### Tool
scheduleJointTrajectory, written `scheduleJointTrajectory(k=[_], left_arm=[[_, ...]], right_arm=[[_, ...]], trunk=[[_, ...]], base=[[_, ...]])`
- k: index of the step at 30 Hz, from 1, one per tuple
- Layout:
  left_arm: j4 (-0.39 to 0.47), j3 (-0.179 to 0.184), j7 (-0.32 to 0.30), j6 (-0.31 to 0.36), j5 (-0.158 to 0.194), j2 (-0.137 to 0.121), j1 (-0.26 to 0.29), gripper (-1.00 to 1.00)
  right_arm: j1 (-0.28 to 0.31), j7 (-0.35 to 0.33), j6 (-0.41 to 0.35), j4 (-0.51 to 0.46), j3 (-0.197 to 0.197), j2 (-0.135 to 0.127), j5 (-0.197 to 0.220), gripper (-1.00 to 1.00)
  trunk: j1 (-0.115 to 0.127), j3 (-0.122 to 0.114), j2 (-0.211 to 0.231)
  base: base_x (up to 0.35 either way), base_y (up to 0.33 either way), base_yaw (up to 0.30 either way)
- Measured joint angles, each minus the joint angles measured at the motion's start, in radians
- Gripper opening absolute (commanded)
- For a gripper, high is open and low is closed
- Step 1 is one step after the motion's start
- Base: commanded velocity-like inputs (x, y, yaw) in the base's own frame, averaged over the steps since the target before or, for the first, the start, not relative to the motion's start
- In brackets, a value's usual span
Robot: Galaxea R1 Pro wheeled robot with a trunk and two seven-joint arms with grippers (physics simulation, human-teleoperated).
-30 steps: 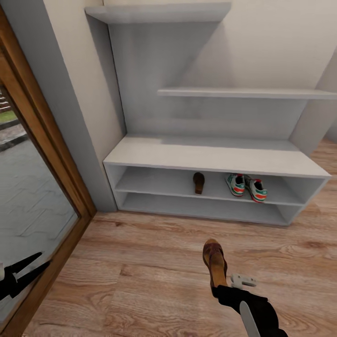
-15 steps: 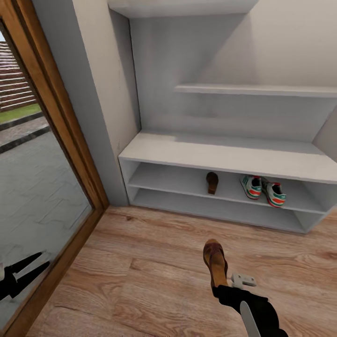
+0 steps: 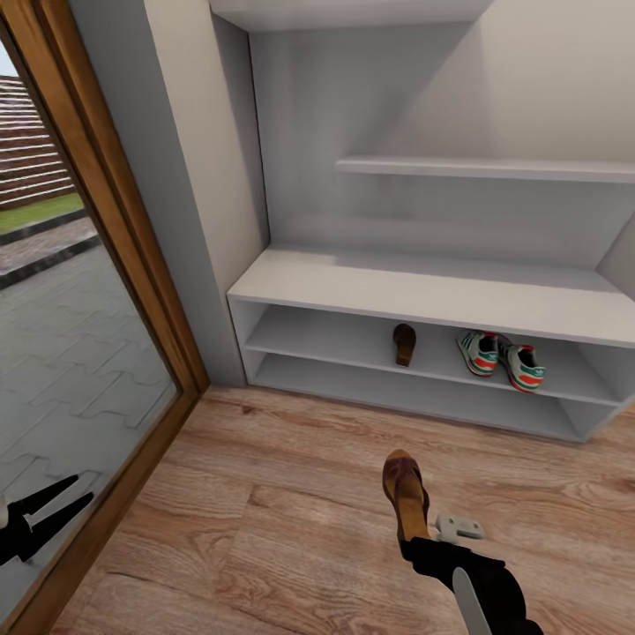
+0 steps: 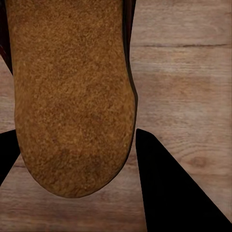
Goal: Pick up the two gym shoes and the two sandals from the corridor floor and place them onto the hallstand (shoe rack) in the corridor, making sure they are on the rack and not on the floor. Arrange them so the two gym shoes are next to each other and the two sandals are next to each other.
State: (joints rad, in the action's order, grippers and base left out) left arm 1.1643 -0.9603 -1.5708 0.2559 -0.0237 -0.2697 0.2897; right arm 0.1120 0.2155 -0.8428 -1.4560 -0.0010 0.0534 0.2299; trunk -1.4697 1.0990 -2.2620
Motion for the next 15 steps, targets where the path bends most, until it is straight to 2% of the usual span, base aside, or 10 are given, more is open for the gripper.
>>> scheduleJointTrajectory(k=[3,9,15], left_arm=[[0.000,0.000,0.000,0.000,0.000,0.000,0.000,1.00],[0.000,0.001,0.000,0.000,-0.001,0.000,0.000,1.00],[0.001,0.011,0.000,0.000,-0.001,0.000,-0.001,1.00]], right_arm=[[0.000,0.001,0.000,0.000,0.002,0.000,0.000,-1.00],[0.000,0.002,0.000,0.000,0.002,0.002,0.000,-1.00],[0.000,0.001,0.000,0.000,0.002,-0.001,0.000,-1.00]], trunk=[[0.000,0.001,0.000],[0.000,0.007,0.000],[0.000,0.011,0.000]], base=[[0.073,0.034,0.123],[0.192,0.093,0.199],[0.027,0.011,0.083]])
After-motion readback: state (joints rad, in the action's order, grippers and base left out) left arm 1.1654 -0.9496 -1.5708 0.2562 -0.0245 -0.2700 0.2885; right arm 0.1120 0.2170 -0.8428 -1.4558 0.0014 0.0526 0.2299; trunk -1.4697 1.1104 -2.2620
